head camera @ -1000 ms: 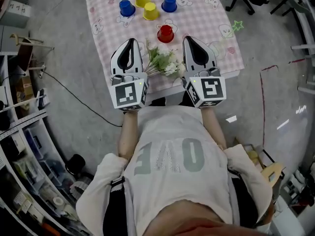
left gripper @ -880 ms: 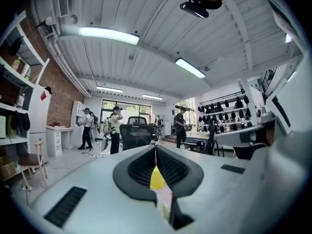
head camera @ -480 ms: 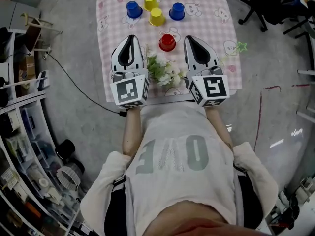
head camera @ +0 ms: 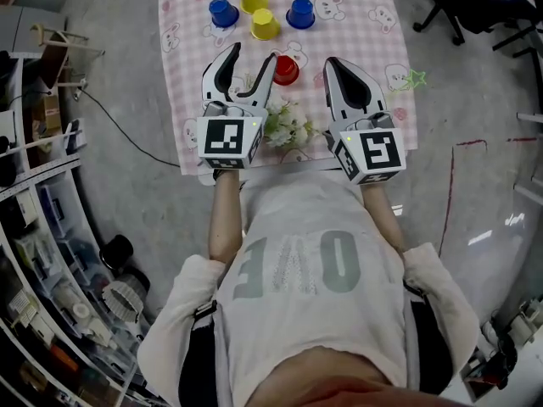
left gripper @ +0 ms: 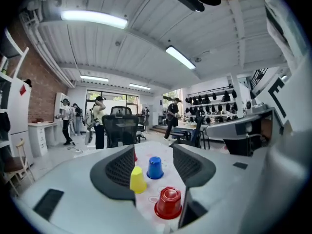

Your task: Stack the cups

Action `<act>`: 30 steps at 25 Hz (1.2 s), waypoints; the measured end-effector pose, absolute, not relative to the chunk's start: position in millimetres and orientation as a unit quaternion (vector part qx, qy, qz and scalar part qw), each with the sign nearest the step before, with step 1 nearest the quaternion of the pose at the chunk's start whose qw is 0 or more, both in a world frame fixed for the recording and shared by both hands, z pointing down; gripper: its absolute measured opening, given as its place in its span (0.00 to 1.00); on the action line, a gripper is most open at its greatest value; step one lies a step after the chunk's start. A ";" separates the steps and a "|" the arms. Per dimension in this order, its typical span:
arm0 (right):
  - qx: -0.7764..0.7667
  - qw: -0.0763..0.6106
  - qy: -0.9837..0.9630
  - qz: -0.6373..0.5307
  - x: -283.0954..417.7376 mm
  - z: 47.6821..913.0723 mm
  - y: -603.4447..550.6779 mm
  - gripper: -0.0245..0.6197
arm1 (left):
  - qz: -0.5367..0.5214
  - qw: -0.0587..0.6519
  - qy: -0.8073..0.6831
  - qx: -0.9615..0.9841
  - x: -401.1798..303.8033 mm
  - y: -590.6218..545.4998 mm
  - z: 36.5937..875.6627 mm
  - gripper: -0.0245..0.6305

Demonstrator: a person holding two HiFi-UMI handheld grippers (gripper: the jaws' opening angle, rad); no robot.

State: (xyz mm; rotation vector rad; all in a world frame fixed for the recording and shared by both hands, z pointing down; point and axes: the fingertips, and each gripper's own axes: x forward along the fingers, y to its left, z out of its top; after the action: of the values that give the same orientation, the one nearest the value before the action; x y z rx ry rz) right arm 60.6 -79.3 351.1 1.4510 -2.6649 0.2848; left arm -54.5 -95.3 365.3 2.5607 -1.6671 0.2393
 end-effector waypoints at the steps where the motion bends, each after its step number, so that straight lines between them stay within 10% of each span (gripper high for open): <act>1: 0.477 0.049 -0.873 0.093 61.7 352.2 -78.7 0.08 | 0.088 0.048 -0.531 0.841 -48.5 -97.3 372.2 0.39; 30: 0.500 0.070 -0.854 0.127 80.8 379.7 -72.7 0.08 | 0.267 0.191 -0.396 0.857 -11.1 -103.9 501.1 0.38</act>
State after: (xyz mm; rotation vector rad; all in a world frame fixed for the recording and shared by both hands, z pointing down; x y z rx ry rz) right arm 80.8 -72.7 379.7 1.5049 -2.5681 0.3832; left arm -11.1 -103.9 501.1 2.4088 -1.1132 0.7515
